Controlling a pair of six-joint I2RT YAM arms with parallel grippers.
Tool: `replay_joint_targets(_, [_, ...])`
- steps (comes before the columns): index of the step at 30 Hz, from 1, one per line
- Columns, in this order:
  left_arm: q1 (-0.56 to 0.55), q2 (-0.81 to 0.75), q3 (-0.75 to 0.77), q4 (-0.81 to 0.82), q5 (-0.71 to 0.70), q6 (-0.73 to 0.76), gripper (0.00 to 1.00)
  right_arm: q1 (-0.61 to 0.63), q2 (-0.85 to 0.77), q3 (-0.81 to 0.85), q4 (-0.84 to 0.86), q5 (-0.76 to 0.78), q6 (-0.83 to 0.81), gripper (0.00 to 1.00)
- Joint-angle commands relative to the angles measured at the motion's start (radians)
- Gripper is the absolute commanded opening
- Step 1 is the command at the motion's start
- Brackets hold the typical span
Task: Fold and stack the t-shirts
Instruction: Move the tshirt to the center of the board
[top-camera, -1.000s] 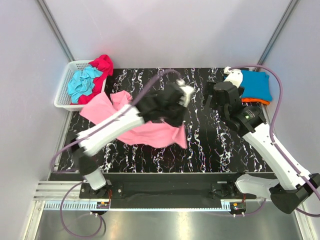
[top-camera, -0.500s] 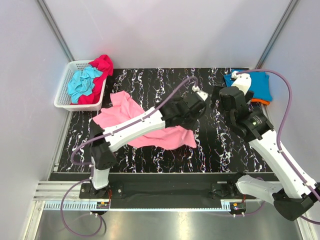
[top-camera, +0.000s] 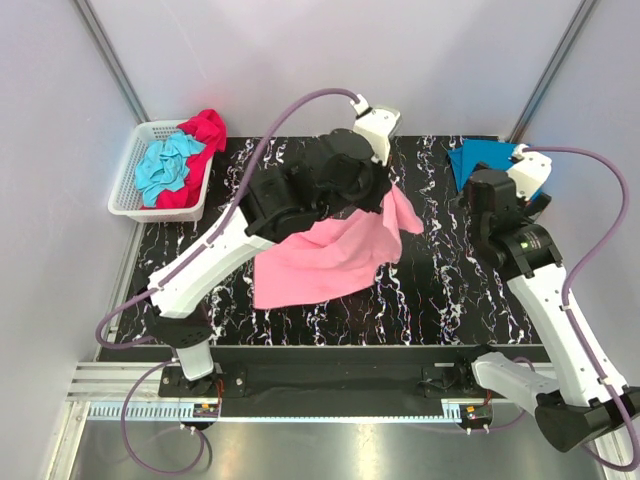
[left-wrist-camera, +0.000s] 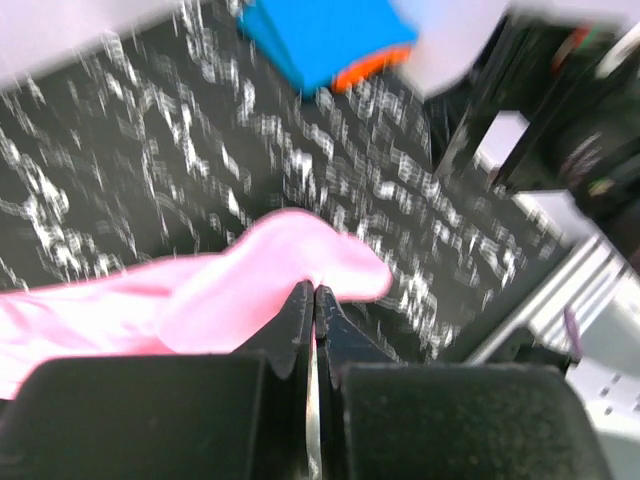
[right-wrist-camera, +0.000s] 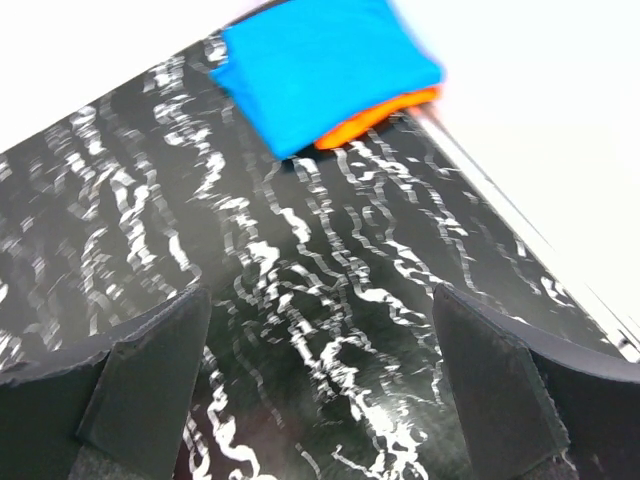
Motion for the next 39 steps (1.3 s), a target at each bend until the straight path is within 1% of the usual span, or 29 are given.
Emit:
replay_joint_targets(1, [-0.006, 0.023, 0.122, 0.059, -0.027, 0.071, 0.0, -0.076, -0.02, -0.014, 0.031, -0.033, 0.017, 0.99])
replay_joint_targets(2, [-0.006, 0.031, 0.141, 0.076, 0.013, 0.098, 0.0, -0.109, -0.02, -0.022, 0.031, -0.046, 0.02, 1.0])
replay_joint_targets(4, [-0.005, 0.049, 0.141, 0.136, 0.062, 0.121, 0.0, -0.135, -0.025, -0.03, 0.029, -0.076, 0.026, 1.0])
replay_joint_targets(5, [-0.006, 0.058, 0.144, 0.156, 0.126, 0.146, 0.0, -0.157, -0.025, -0.036, 0.031, -0.084, 0.031, 1.0])
replay_joint_targets(7, [-0.005, 0.083, 0.161, 0.194, 0.177, 0.157, 0.0, -0.174, -0.025, -0.042, 0.031, -0.109, 0.04, 1.0])
replay_joint_targets(8, [-0.005, 0.09, 0.174, 0.205, 0.246, 0.18, 0.0, -0.183, -0.025, -0.048, 0.031, -0.118, 0.049, 1.0])
replay_joint_targets(11, [-0.006, 0.112, 0.182, 0.233, 0.356, 0.21, 0.0, -0.201, -0.012, -0.054, 0.031, -0.152, 0.065, 1.0])
replay_joint_targets(14, [-0.006, 0.109, 0.158, 0.234, 0.351, 0.221, 0.0, -0.208, -0.003, -0.059, 0.031, -0.17, 0.072, 1.0])
replay_joint_targets(16, [-0.005, 0.078, 0.112, 0.236, 0.288, 0.201, 0.0, -0.211, -0.003, -0.059, 0.031, -0.178, 0.072, 1.0])
replay_joint_targets(17, [-0.005, 0.019, 0.04, 0.234, 0.174, 0.191, 0.0, -0.211, -0.002, -0.059, 0.031, -0.181, 0.071, 1.0])
replay_joint_targets(18, [-0.006, -0.015, -0.009, 0.236, 0.095, 0.171, 0.0, -0.211, 0.0, -0.059, 0.031, -0.19, 0.069, 1.0])
replay_joint_targets(19, [-0.006, -0.061, -0.12, 0.233, -0.072, 0.121, 0.0, -0.211, 0.0, -0.059, 0.032, -0.194, 0.069, 1.0])
replay_joint_targets(20, [-0.005, -0.105, -0.187, 0.233, -0.147, 0.099, 0.0, -0.211, 0.0, -0.06, 0.034, -0.199, 0.069, 1.0])
replay_joint_targets(21, [-0.005, -0.206, -0.254, 0.231, -0.222, 0.068, 0.0, -0.211, -0.003, -0.06, 0.037, -0.21, 0.068, 1.0])
replay_joint_targets(22, [-0.005, -0.257, -0.393, 0.227, -0.329, 0.0, 0.0, -0.211, -0.003, -0.063, 0.044, -0.217, 0.063, 1.0])
replay_joint_targets(23, [-0.005, -0.305, -0.464, 0.228, -0.358, -0.027, 0.0, -0.211, -0.002, -0.065, 0.046, -0.224, 0.063, 1.0])
replay_joint_targets(24, [-0.005, -0.406, -0.53, 0.219, -0.385, -0.058, 0.02, -0.211, -0.002, -0.065, 0.049, -0.237, 0.06, 1.0])
replay_joint_targets(25, [-0.006, -0.446, -0.657, 0.204, -0.414, -0.141, 0.03, -0.211, 0.003, -0.065, 0.051, -0.245, 0.057, 1.0])
replay_joint_targets(27, [-0.006, -0.527, -0.776, 0.158, -0.45, -0.223, 0.04, -0.211, 0.006, -0.066, 0.055, -0.266, 0.054, 1.0])
replay_joint_targets(28, [-0.005, -0.587, -0.874, 0.133, -0.465, -0.315, 0.13, -0.212, 0.006, -0.065, 0.057, -0.271, 0.053, 1.0])
replay_joint_targets(30, [-0.006, -0.629, -0.963, 0.066, -0.465, -0.4, 0.19, -0.212, 0.004, -0.066, 0.058, -0.285, 0.049, 1.0])
replay_joint_targets(31, [-0.005, -0.659, -1.038, 0.044, -0.467, -0.482, 0.36, -0.212, 0.003, -0.066, 0.06, -0.29, 0.048, 1.0])
replay_joint_targets(32, [-0.006, -0.666, -1.072, 0.023, -0.467, -0.521, 0.46, -0.212, -0.002, -0.065, 0.063, -0.294, 0.045, 1.0])
replay_joint_targets(33, [-0.005, -0.67, -1.097, -0.04, -0.47, -0.567, 0.54, -0.211, -0.003, -0.065, 0.064, -0.308, 0.039, 1.0])
replay_joint_targets(34, [-0.006, -0.672, -1.137, -0.07, -0.471, -0.658, 0.6, -0.212, -0.003, -0.062, 0.066, -0.314, 0.034, 1.0])
replay_joint_targets(35, [-0.006, -0.667, -1.152, -0.1, -0.475, -0.7, 0.7, -0.211, -0.002, -0.06, 0.067, -0.322, 0.03, 1.0])
replay_joint_targets(36, [-0.006, -0.661, -1.163, -0.159, -0.478, -0.751, 0.72, -0.212, -0.003, -0.059, 0.07, -0.34, 0.026, 1.0])
replay_joint_targets(37, [-0.006, -0.657, -1.186, -0.172, -0.47, -0.806, 0.73, -0.211, -0.003, -0.06, 0.07, -0.354, 0.022, 1.0])
replay_joint_targets(39, [-0.005, -0.64, -1.204, -0.172, -0.459, -0.832, 0.75, -0.212, -0.002, -0.066, 0.077, -0.404, 0.017, 1.0])
